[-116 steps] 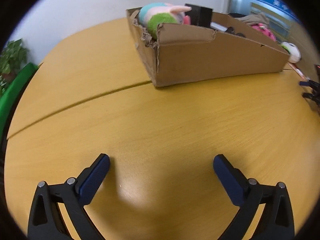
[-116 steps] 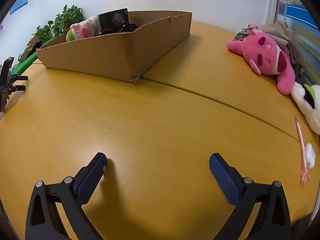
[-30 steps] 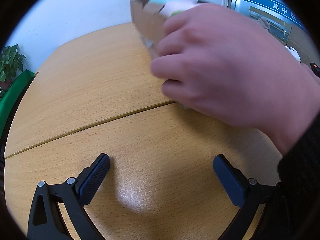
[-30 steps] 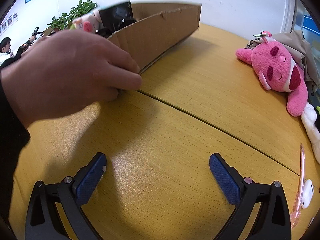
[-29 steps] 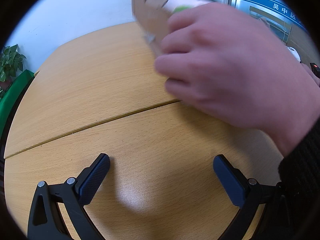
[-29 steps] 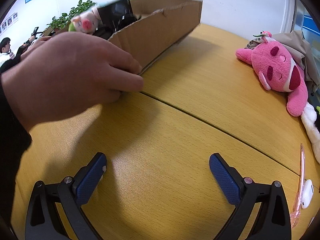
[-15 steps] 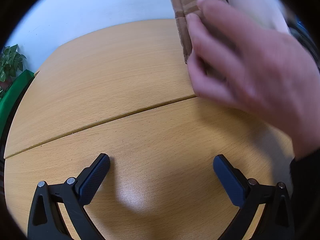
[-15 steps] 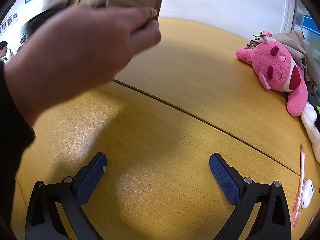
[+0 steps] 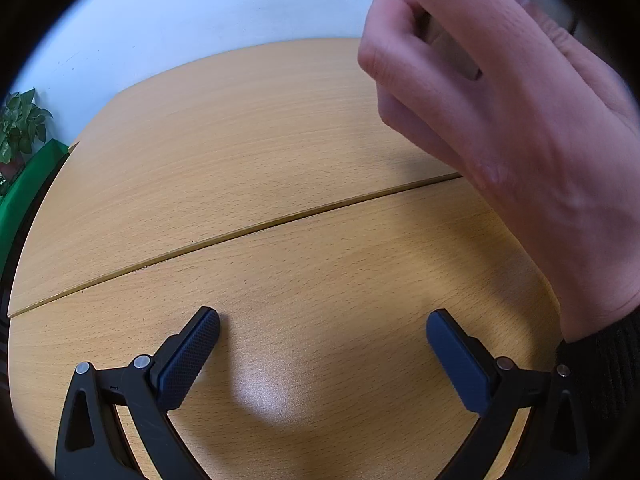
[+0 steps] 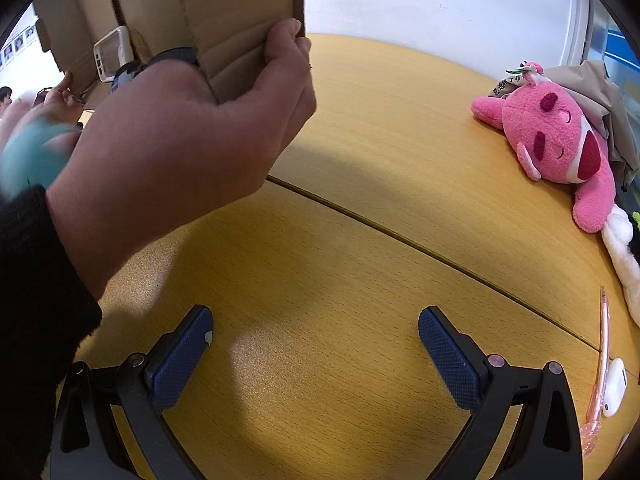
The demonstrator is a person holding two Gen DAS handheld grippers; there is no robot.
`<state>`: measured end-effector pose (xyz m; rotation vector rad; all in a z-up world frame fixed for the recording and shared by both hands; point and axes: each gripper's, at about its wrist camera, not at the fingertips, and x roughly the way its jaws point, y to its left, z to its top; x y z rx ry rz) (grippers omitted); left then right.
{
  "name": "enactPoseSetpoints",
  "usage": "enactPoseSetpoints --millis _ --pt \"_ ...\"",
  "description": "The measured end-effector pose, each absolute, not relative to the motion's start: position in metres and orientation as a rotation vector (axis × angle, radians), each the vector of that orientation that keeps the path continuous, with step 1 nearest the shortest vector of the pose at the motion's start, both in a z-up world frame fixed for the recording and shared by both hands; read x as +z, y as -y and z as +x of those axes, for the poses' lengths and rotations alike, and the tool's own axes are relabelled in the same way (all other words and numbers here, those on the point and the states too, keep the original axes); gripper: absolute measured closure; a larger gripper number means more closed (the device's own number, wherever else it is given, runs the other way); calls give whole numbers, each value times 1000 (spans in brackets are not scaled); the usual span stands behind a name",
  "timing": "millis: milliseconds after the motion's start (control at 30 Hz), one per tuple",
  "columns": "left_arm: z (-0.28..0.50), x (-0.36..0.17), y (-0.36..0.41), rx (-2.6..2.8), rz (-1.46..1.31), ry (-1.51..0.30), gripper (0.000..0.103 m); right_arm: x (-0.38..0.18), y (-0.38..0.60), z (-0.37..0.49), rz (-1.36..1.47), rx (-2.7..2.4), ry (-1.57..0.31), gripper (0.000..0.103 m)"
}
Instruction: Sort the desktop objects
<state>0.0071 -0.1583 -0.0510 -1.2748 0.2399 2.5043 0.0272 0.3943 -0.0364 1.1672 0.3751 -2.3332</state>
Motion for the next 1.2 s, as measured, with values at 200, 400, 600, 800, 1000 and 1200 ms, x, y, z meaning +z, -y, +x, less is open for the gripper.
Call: enactPoseSetpoints --millis 200,400,600,800,1000,1200 --pt "6 -51 159 2504 -1275 -240 0 -36 -395 27 1167 -2333 -374 0" --pt "6 -51 159 2504 -1275 -240 0 -36 -395 27 1167 -2333 -374 0" --pt "5 -50 160 2504 -1275 -240 0 -37 -396 26 1167 -2333 -374 0" --pt "4 -50 160 2504 -1274 -240 0 -37 -395 25 1168 -2333 -373 0" --pt "3 -49 160 2504 -1274 -239 0 -37 -395 25 1168 -2333 -373 0" --pt "3 -49 160 2503 -1275 -240 0 -37 -396 25 1168 -2333 -373 0"
